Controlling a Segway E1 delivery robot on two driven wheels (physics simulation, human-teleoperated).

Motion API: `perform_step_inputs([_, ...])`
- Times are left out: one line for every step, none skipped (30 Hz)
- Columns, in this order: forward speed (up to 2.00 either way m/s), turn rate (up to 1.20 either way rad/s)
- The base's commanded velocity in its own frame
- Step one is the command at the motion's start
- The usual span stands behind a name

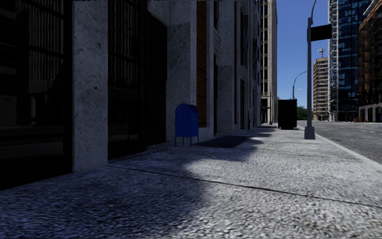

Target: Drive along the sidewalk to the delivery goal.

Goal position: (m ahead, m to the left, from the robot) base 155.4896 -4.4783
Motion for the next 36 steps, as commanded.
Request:
perform_step_inputs([1.66, -0.56])
perform_step_inputs([1.66, -0.56])
perform_step_inputs([1.67, -0.56])
perform_step_inputs([1.69, -0.56])
perform_step_inputs([1.71, -0.56])
perform_step_inputs([1.71, -0.56])
perform_step_inputs([1.75, -0.56])
perform_step_inputs([1.78, -0.56])
perform_step_inputs([1.79, -0.56])
perform_step_inputs([1.79, -0.56])
perform_step_inputs([1.79, -0.56])
perform_step_inputs([1.8, -0.56])
perform_step_inputs([1.8, -0.56])
perform_step_inputs([1.8, -0.56])
perform_step_inputs([1.81, -0.56])
perform_step_inputs([1.81, -0.56])
perform_step_inputs([1.84, -0.56])
perform_step_inputs([1.9, -0.56])
perform_step_inputs([1.9, -0.56])
perform_step_inputs([1.94, -0.55])
perform_step_inputs([2.0, -0.47])
perform_step_inputs([2.0, -0.39])
perform_step_inputs([2.0, -0.39])
perform_step_inputs([2.0, -0.37])
perform_step_inputs([2.0, -0.37])
perform_step_inputs([2.0, -0.37])
perform_step_inputs([2.0, -0.37])
perform_step_inputs([2.0, -0.37])
perform_step_inputs([2.0, -0.37])
perform_step_inputs([2.0, -0.37])
perform_step_inputs([2.0, -0.37])
perform_step_inputs([2.0, -0.25])
perform_step_inputs([2.0, -0.04])
perform_step_inputs([2.0, 0.0])
perform_step_inputs([2.0, 0.0])
perform_step_inputs([2.0, 0.0])
